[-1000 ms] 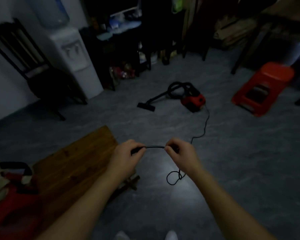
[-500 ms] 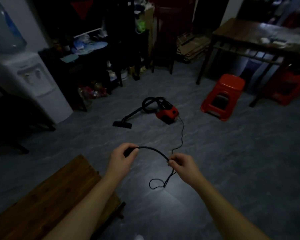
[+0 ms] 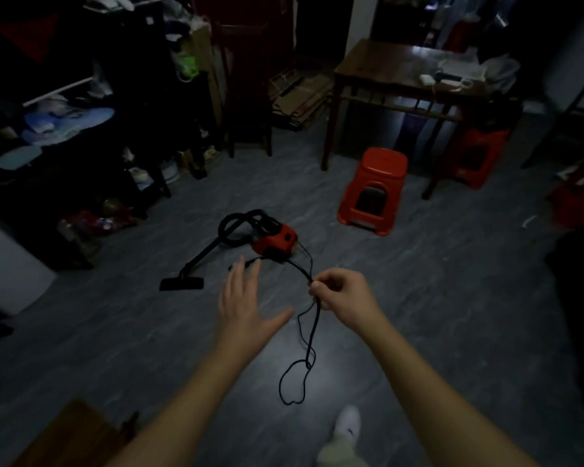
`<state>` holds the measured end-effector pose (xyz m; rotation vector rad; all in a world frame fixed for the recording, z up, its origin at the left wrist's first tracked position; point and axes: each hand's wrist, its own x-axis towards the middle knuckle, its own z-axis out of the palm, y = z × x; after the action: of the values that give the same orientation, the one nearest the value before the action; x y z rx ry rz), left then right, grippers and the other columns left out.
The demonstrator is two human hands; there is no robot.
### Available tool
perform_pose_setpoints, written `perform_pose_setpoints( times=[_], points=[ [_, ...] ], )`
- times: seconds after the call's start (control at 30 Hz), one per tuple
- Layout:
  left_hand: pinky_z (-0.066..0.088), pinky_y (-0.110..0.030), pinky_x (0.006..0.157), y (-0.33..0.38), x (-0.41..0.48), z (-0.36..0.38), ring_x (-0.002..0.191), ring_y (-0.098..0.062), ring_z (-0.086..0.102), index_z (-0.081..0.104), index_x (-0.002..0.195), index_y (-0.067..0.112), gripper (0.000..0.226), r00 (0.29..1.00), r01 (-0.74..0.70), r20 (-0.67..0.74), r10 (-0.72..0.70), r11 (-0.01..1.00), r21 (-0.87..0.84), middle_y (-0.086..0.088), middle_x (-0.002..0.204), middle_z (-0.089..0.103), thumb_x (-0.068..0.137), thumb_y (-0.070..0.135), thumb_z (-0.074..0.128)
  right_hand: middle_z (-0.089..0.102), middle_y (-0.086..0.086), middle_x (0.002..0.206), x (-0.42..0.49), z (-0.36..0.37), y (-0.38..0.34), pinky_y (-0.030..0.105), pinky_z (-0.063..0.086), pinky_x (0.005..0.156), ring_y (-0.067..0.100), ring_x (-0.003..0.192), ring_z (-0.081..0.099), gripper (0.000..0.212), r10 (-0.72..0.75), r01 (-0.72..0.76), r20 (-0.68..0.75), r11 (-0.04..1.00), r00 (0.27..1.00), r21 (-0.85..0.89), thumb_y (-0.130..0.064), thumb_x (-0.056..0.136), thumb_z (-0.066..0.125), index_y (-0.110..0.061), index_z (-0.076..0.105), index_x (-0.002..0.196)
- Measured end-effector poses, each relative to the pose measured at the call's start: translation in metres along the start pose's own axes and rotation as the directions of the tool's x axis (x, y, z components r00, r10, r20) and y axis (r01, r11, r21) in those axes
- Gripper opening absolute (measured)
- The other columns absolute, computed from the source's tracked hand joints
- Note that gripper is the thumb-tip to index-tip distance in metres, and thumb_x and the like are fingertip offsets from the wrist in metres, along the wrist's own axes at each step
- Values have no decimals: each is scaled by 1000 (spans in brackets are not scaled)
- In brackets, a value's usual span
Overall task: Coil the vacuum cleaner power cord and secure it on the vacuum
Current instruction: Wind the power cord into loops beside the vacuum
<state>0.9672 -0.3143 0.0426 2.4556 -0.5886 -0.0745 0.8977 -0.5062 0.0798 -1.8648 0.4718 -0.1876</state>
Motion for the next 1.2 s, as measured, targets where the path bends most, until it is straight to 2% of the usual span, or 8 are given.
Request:
perform_pose_setpoints(
  times=[0.1, 0.17, 0.37, 0.63, 0.73, 0.87, 1.07, 1.2],
  points=[
    [30, -42, 115, 20, 41, 26, 143, -18, 30, 44, 143, 31, 79, 993, -103, -55, 104, 994, 20, 2, 154, 33, 75, 65, 67, 74, 9, 82, 51, -17, 6, 42, 63, 72, 27, 82, 73, 8, 38, -40, 31, 996, 999, 83, -14, 91, 68, -13, 71, 84],
    [47, -35, 101, 34, 73, 44, 121, -11, 54, 61, 126, 29, 56, 999, -50, 2, 51, 991, -121, 8, 129, 58, 78, 56, 71, 72, 14, 84, 89, -26, 10, 46, 63, 72, 31, 83, 72, 5, 56, -65, 65, 987, 996, 147, -11, 90, 69, -9, 70, 86],
    [58, -35, 83, 80, 157, 71, 83, -2, 70, 77, 95, 23, 11, 984, 172, 118, -132, 863, -475, 11, 85, 75, 86, 26, 72, 70, 13, 80, 192, -55, 6, 43, 63, 72, 31, 80, 72, 8, 41, -62, 114, 980, 993, 188, -13, 87, 72, -10, 67, 81],
    [57, -23, 82, 70, 269, 61, 84, -8, 72, 75, 103, 11, 15, 979, 177, 172, -106, 859, -480, 1, 87, 75, 94, 12, 64, 66, -2, 78, 300, -87, 16, 17, 52, 64, 9, 70, 63, 10, -60, 55, -112, 997, 992, -53, -12, 84, 74, -19, 68, 88],
    [57, -26, 83, 50, 317, 59, 83, -9, 71, 74, 102, 14, 16, 973, 128, 229, -23, 883, -452, -1, 88, 75, 95, 10, 61, 61, -2, 93, 342, -87, 31, 30, 58, 70, 13, 79, 64, 25, -106, 89, -86, 978, 991, -189, -18, 85, 75, -20, 69, 109],
    [56, -21, 79, 35, 385, 59, 81, -6, 70, 75, 107, 12, 18, 963, 101, 267, 30, 881, -463, 6, 86, 74, 94, 8, 63, 60, -1, 91, 390, -82, 45, 47, 60, 72, 22, 83, 65, 10, -75, 51, -82, 964, 994, -260, -20, 85, 75, -14, 74, 93],
    [60, -41, 76, 27, 468, 78, 81, -30, 71, 72, 87, 21, 10, 963, 248, 219, -154, 821, -514, -6, 83, 72, 84, 11, 76, 72, -4, 81, 448, -83, 47, 27, 54, 72, 14, 78, 69, 8, 52, -74, -110, 974, 993, -213, -20, 85, 75, -14, 77, 89],
    [60, -47, 78, 36, 507, 93, 78, -26, 68, 72, 82, 20, 12, 958, 286, 185, -219, 772, -567, -6, 81, 71, 83, 9, 76, 72, -4, 77, 484, -87, 52, 35, 60, 75, 16, 77, 71, 7, 102, -109, -69, 987, 992, -116, -16, 85, 75, -12, 77, 90]
  ],
)
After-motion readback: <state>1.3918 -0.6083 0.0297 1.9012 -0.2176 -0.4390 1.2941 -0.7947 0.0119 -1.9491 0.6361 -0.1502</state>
